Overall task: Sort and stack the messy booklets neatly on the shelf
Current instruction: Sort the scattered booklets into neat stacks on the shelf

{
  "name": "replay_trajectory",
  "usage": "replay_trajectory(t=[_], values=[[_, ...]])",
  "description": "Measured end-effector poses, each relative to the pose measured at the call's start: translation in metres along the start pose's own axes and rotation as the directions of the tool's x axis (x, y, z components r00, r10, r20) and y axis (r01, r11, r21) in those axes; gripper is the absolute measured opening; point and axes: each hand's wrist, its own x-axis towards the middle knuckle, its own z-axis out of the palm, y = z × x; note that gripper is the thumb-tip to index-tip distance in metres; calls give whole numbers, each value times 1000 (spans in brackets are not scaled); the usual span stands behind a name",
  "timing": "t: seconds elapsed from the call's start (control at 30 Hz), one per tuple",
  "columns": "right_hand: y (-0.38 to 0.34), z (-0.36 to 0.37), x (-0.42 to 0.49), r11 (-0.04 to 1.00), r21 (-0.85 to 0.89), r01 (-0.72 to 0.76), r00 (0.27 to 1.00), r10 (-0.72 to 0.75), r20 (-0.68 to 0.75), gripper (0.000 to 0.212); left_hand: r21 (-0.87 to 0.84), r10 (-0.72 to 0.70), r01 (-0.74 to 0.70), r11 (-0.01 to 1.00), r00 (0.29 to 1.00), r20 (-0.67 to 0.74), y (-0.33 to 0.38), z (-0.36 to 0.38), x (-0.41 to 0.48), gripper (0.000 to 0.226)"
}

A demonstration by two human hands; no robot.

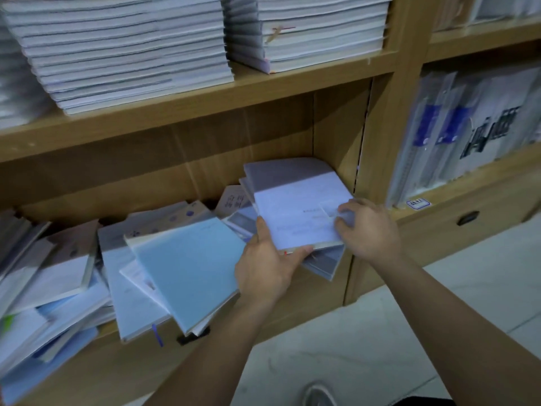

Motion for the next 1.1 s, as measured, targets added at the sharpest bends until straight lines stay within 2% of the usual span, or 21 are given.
replay_trajectory(t=[0.1, 0.2, 0.33, 0.43, 0.53, 0.67, 0.73, 0.8, 0.9, 1.0, 1.1], values=[[2, 2, 0, 997, -54, -53, 998, 54, 27, 43, 22, -69, 70, 997, 996, -52, 13, 12, 5, 96], [8, 8, 5, 996, -81, 47, 995, -39, 92, 47, 46, -88, 91, 995, 994, -63, 21, 21, 18, 103], [22, 12, 13, 995, 18, 94, 988, -95, 118, 48, -142, -15, 27, 989, 996, 85, 21, 22, 23, 118], [31, 15, 17, 992, 88, 86, 989, -96, 116, 48, -141, 75, -60, 988, 992, 103, 13, 23, 20, 111], [29, 19, 18, 992, 96, 85, 995, -89, 43, 42, -92, 70, -64, 994, 995, 66, 9, 23, 29, 97], [17, 18, 15, 961, 157, 228, 972, -214, -100, 28, -48, 93, -89, 995, 990, 109, 6, 20, 34, 97], [8, 16, 15, 953, 136, 272, 962, -267, -56, 39, -101, 115, -98, 990, 976, 185, 0, 11, 34, 96], [-5, 20, 12, 946, 129, 298, 950, -307, 56, 55, -109, 148, -126, 986, 963, 225, -14, -5, 32, 85], [-17, 37, 8, 928, 54, 369, 900, -371, 230, 85, -46, 129, -123, 991, 978, 166, -41, -36, 19, 73], [-16, 50, 12, 915, -37, 402, 884, -377, 278, 90, 54, 132, -136, 989, 988, 82, -70, -63, 3, 58], [-20, 49, 16, 913, -73, 401, 883, -365, 295, 86, 162, 140, -166, 973, 977, 160, -93, -79, -10, 54]])
